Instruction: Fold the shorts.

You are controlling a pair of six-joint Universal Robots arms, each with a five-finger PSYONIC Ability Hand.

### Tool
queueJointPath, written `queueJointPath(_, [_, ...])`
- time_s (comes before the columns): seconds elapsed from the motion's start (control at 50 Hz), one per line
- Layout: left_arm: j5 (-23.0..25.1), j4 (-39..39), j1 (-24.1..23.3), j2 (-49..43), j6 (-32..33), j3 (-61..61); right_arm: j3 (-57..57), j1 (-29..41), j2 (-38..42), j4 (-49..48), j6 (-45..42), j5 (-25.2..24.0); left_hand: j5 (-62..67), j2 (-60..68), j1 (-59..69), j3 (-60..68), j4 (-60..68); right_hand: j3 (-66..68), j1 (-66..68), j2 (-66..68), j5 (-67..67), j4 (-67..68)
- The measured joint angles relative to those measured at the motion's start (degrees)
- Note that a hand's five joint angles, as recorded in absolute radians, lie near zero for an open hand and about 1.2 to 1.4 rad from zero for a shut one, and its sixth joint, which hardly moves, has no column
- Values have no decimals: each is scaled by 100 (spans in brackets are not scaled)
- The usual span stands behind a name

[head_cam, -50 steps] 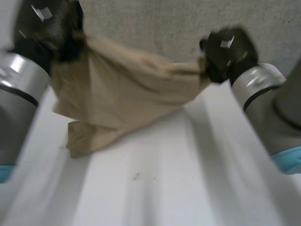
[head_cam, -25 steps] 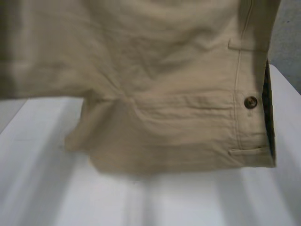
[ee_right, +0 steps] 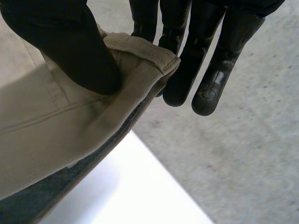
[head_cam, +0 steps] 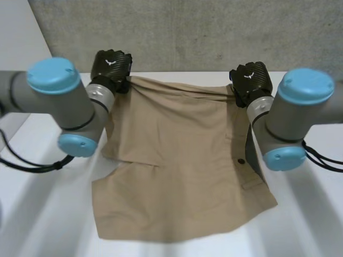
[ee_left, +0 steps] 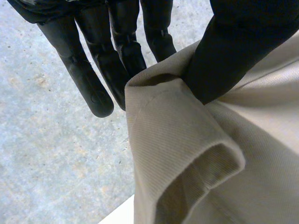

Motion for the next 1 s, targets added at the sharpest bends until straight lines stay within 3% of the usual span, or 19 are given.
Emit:
queueJointPath(0.1, [13, 300, 6, -731, 2, 648, -124, 1, 521, -972, -462, 60, 0, -53, 0, -38, -64, -401, -244, -427, -336, -412])
queueJointPath(0.12, [14, 429, 7, -934, 2, 832, -164, 1, 623, -1134, -571, 59, 0, -97, 0, -65, -113, -2690, -2275, -2759, -2523, -2708])
queueJointPath(0.14, [15, 462, 7, -968, 3, 863, -212, 1, 722, -1272, -676, 55, 0, -97, 0, -65, -113, -3101, -2539, -3120, -2938, -3118])
queueJointPath(0.16, [18, 627, 7, -1088, 6, 967, -282, 3, 848, -1394, -804, 44, -716, -897, -861, -848, -936, -4458, -3637, -4384, -4298, -4473])
queueJointPath(0.18, [19, 707, 7, -1124, 10, 998, -304, 5, 884, -1416, -840, 40, -1189, -1494, -1396, -1319, -1415, -4794, -3888, -4779, -4620, -4808])
queueJointPath(0.22, [23, 977, 8, -1196, 40, 1060, -380, 9, 959, -1431, -939, 22, -3578, -3862, -4088, -3658, -3812, -5460, -4337, -5324, -5205, -5438])
queueJointPath(0.24, [23, 1043, 9, -1204, 52, 1067, -391, 11, 962, -1419, -953, 19, -3578, -3862, -4088, -3658, -3812, -5460, -4337, -5324, -5205, -5438])
queueJointPath(0.26, [23, 1112, 8, -1207, 70, 1070, -398, 12, 953, -1396, -961, 14, -4510, -4746, -4893, -4663, -4823, -5576, -4401, -5442, -5260, -5505])
queueJointPath(0.3, [21, 1311, 0, -1173, 149, 1055, -383, 18, 842, -1278, -943, 3, -5135, -5459, -5172, -5399, -5518, -5587, -4405, -5462, -5266, -5507])
queueJointPath(0.44, [-13, 1340, -47, -591, 315, 474, 37, -65, -13, -671, -419, -252, -5161, -5557, -5172, -5470, -5586, -5587, -4405, -5462, -5266, -5507])
queueJointPath(0.52, [-28, 1097, -82, 126, 326, -318, 376, -227, -656, 74, -119, -823, -5159, -5557, -5171, -5470, -5585, -5587, -4405, -5462, -5266, -5507])
queueJointPath(0.54, [-31, 911, -116, 513, 320, -762, 539, -323, -952, 533, -42, -1186, -5129, -5525, -5124, -5456, -5560, -5587, -4405, -5462, -5266, -5507])
queueJointPath(0.56, [-31, 911, -116, 513, 320, -762, 539, -323, -952, 533, -42, -1186, -5129, -5525, -5124, -5456, -5560, -5587, -4405, -5462, -5266, -5507])
queueJointPath(0.64, [-40, 168, -272, 1560, 271, -2028, 1028, -663, -1646, 1883, -4, -2189, -5128, -5517, -5117, -5456, -5553, -5587, -4406, -5462, -5266, -5507])
queueJointPath(0.7, [-45, -180, -336, 1921, 225, -2495, 1162, -777, -1780, 2177, -23, -2385, -5128, -5508, -5117, -5456, -5552, -5587, -4406, -5462, -5267, -5507])
queueJointPath(0.8, [-48, -1129, -516, 2879, -173, -3811, 1883, -1330, -2195, 2940, -409, -2986, -4684, -5096, -4640, -5061, -5127, -5431, -4368, -5330, -5226, -5459])
queueJointPath(0.9, [-44, -1539, -703, 3439, -641, -4617, 2659, -1749, -2336, 3103, -1147, -3395, -4192, -4612, -4148, -4586, -4632, -4391, -3489, -4315, -4308, -4423])
queueJointPath(0.94, [-42, -1646, -811, 3668, -870, -4960, 3029, -1934, -2353, 3112, -1533, -3550, -3095, -3514, -2990, -3459, -3509, -4213, -3334, -4162, -4142, -4230])
queueJointPath(1.0, [-43, -1731, -960, 3892, -1125, -5366, 3569, -2158, -2351, 3089, -2053, -3727, -2641, -3023, -2541, -2987, -3037, -4162, -3294, -4126, -4087, -4168])
